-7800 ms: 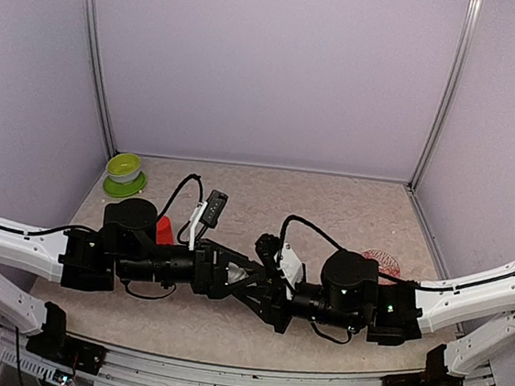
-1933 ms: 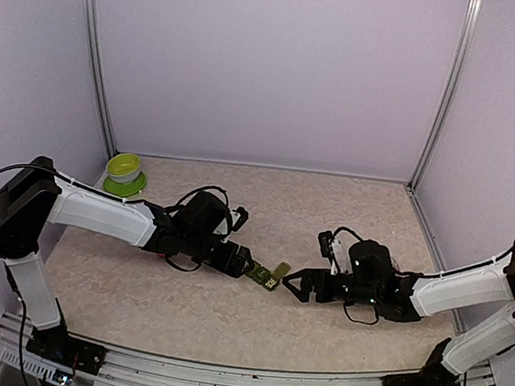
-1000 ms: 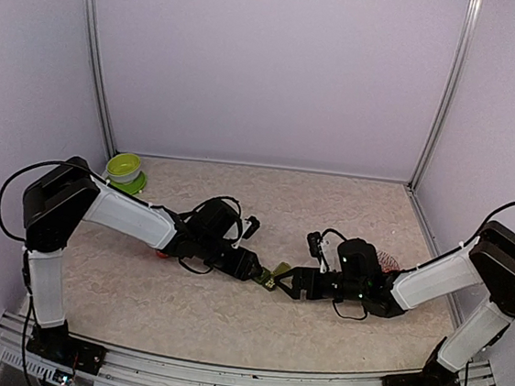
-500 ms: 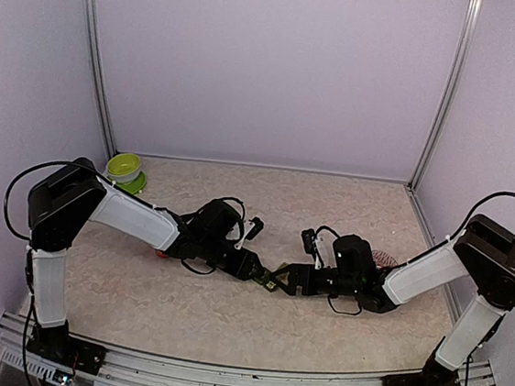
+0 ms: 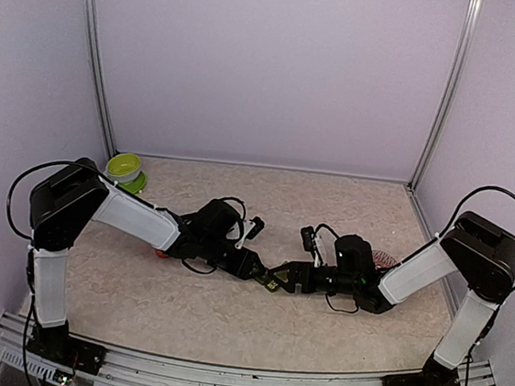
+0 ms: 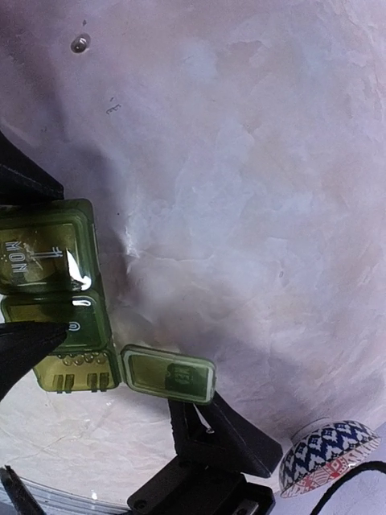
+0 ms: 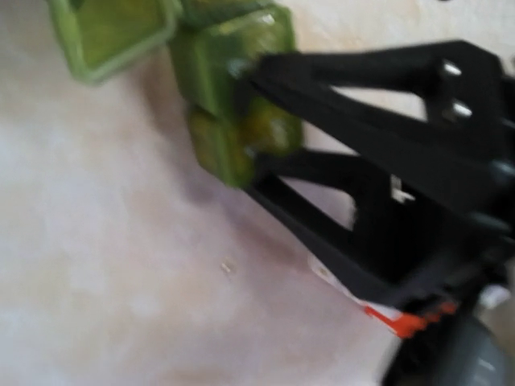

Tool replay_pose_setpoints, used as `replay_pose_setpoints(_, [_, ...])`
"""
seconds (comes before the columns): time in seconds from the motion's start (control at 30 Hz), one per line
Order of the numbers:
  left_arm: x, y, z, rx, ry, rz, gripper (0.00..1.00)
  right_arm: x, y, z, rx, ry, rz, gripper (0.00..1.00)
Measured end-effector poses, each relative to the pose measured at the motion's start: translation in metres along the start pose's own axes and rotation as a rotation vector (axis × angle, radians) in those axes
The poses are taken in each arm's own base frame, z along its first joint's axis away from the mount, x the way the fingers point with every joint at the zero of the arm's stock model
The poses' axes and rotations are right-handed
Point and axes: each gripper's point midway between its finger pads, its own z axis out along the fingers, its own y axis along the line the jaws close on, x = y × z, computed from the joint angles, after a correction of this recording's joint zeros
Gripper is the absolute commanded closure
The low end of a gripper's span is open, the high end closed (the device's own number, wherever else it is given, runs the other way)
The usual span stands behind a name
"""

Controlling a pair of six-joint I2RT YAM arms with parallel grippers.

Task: Sort the pills into containers
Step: Hold the pill container at the center of the board, then close the lid of the pill container on the pill container.

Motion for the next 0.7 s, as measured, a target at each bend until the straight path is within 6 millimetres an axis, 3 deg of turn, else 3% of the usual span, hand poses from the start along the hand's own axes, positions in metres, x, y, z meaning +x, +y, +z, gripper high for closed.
replay_pose_setpoints(0.33, [-0.002, -0.001, 0.003, 0.016, -0.006, 0.001, 0.55, -0.016, 0.026, -0.002, -0.131, -0.057, -0.065, 0.14])
replay_pose_setpoints(0.7, [-0.004, -0.001, 0.004, 0.017, -0.009, -0.003, 0.55, -0.009, 0.038, -0.007, -0.205, -0.031, -0.063, 0.30])
